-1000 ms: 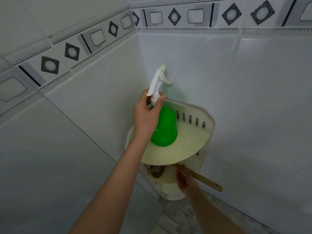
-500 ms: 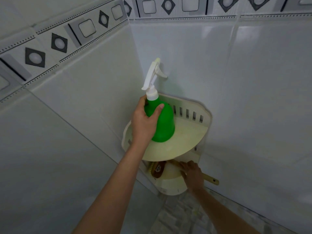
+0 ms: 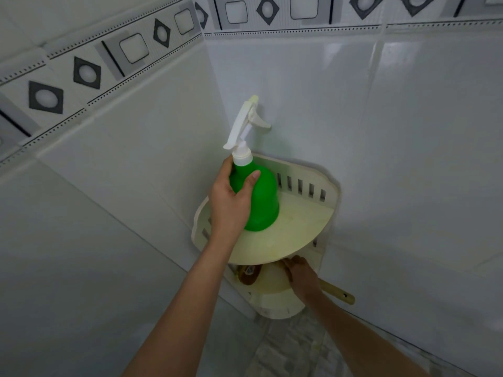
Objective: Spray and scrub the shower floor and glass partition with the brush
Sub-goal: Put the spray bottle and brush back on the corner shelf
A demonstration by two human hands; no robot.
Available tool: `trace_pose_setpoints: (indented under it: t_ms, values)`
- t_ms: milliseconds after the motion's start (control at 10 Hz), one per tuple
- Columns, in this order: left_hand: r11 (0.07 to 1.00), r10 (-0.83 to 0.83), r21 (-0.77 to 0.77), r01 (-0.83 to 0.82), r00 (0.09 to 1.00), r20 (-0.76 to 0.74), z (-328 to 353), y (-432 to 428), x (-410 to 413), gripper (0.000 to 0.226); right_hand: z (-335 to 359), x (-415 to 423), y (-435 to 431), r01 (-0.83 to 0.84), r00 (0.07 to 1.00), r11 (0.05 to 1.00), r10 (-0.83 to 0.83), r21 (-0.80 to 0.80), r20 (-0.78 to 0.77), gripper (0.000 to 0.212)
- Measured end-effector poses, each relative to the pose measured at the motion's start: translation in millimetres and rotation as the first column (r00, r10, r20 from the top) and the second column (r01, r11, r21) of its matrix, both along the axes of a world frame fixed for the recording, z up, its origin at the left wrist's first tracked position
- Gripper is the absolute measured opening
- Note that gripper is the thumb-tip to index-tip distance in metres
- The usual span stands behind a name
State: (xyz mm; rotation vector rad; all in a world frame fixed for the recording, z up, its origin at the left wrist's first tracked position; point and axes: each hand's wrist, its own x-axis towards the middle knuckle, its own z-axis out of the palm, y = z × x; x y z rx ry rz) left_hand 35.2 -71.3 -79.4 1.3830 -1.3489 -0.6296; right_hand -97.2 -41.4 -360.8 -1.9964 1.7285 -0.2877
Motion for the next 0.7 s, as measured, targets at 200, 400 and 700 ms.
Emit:
trace_pose_setpoints:
  t_ms: [200,400,700]
  values:
    - [1.0,-0.018,-0.004,0.019,0.999,0.047,-4,-2,-1,0.043,4,-1,-2,0.077,0.989,0.993,-0.065,0.087,-0.135,0.041]
    - [0.999,-0.019,0.027,0.018,0.999,0.044,-4,6,0,0.044,9,-7,1,0.067,0.985,0.988,-0.043,0.142,-0.165,0.048]
    - [0.996,0.006,0.088,-0.007,1.0,0.016,-18,71,8,0.046,55,-40,52,0.15,0.989,0.976,-0.149,0.16,-0.019,0.051]
